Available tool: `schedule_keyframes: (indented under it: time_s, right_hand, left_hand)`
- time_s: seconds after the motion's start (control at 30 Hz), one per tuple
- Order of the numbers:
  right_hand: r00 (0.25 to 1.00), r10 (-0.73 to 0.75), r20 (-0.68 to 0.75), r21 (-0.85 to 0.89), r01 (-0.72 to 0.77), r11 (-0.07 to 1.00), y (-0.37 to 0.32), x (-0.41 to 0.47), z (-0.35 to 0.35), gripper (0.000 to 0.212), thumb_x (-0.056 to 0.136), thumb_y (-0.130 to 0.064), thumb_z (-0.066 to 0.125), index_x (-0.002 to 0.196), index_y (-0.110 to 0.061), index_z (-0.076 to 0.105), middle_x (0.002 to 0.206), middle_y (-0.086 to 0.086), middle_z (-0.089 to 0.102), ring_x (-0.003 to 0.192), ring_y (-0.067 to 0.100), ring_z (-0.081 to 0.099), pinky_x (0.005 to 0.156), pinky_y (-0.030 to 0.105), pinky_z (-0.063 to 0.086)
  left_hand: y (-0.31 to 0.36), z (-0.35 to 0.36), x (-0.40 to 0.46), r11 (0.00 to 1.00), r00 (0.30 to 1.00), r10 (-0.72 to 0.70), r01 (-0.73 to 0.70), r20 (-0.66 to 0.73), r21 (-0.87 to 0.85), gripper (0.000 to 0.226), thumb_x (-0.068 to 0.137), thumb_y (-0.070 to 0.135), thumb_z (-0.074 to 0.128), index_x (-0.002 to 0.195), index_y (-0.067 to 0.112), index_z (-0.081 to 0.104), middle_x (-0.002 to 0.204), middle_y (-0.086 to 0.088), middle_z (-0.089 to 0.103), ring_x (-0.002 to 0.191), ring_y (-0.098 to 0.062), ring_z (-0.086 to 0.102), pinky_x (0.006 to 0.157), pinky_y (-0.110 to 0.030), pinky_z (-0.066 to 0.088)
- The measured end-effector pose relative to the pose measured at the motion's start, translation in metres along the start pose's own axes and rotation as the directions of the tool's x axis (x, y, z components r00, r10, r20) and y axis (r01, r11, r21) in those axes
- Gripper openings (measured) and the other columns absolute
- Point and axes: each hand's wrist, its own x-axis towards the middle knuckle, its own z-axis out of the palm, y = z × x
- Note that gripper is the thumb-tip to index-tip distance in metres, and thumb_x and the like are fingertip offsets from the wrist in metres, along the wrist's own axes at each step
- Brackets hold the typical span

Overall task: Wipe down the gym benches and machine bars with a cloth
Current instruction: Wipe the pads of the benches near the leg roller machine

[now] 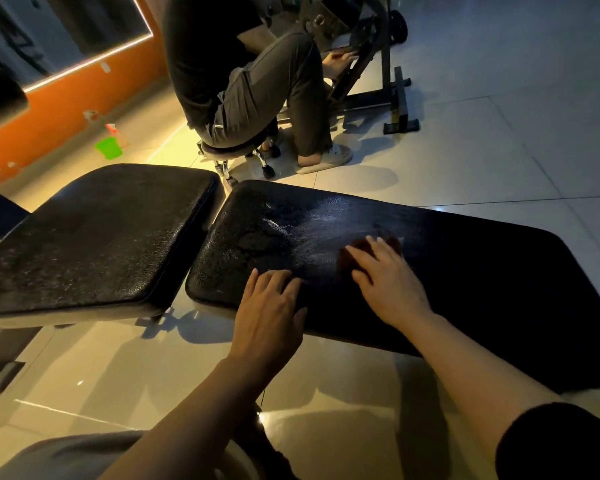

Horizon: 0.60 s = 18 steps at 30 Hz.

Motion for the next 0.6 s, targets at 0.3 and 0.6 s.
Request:
schedule_keyframes:
  time_s: [0.3,0.6]
  right_hand:
    - [0.985,-0.172,0.005,-0.066,0.172,0.983,-0.055,-0.031,0.021,0.051,0.104,-0.034,0.034,0.153,-0.031,0.022,0.163,0.008,0.008,0.150,0.028,0.002,0.120,0.052,0.002]
    - [0.967,0.233,-0.103,-0.014,-0.236,0.972,0.040,-0.065,-0.004,0.048,0.102,-0.030,0.042,0.149,-0.029,0.035,0.160,0.011,0.021,0.148,0.029,0.013,0.120,0.049,0.015]
  left_hand:
    - [0.014,0.010,-0.025,0.999,0.998,-0.041,0.041,-0.045,0.004,0.054,0.099,0.021,0.043,0.151,0.024,0.026,0.157,0.001,0.026,0.145,-0.017,0.018,0.120,-0.042,-0.003]
    - [0.025,0.014,-0.046,1.000,0.999,-0.022,0.021,-0.027,-0.021,0.056,0.101,0.020,0.041,0.153,0.020,0.019,0.160,-0.003,0.016,0.147,-0.019,0.012,0.118,-0.038,-0.009]
